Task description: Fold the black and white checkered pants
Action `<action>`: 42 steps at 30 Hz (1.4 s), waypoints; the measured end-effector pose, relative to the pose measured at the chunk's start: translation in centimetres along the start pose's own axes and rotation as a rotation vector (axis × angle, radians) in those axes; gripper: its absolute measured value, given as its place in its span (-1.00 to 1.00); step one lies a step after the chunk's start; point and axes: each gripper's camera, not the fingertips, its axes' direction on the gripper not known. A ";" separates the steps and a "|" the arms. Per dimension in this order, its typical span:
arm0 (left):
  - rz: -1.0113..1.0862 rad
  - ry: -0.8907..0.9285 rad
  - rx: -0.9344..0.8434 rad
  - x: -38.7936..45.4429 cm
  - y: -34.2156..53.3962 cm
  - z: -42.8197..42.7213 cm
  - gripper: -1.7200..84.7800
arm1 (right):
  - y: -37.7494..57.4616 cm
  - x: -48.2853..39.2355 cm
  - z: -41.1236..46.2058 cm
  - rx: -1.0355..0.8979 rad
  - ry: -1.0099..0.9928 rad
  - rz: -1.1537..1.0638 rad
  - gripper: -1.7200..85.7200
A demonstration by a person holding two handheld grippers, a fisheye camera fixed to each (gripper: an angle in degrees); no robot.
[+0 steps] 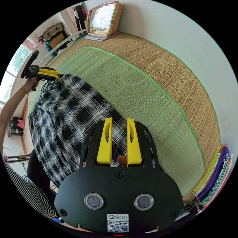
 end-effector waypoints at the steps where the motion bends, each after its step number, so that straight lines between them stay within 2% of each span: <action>1: 0.002 -0.001 0.005 0.4 0.0 -0.2 -0.79 | -0.3 -0.6 0.1 0.004 0.019 -0.006 -0.75; 13: 0.005 0.007 0.015 4.2 0.1 -1.7 -0.88 | -2.1 -6.0 0.4 -0.023 0.092 -0.075 -0.82; 17: 0.004 -0.012 0.000 5.3 0.4 -2.2 -0.89 | -2.2 -6.6 0.6 -0.038 0.056 -0.073 -0.93; 27: -0.033 -0.030 0.058 7.2 3.0 -5.6 -0.90 | -1.2 -8.7 -1.5 -0.019 0.072 -0.047 -0.96; 42: 0.009 -0.014 0.166 12.7 15.8 -9.6 -0.90 | 11.0 -18.3 -8.8 0.121 0.079 -0.091 -0.96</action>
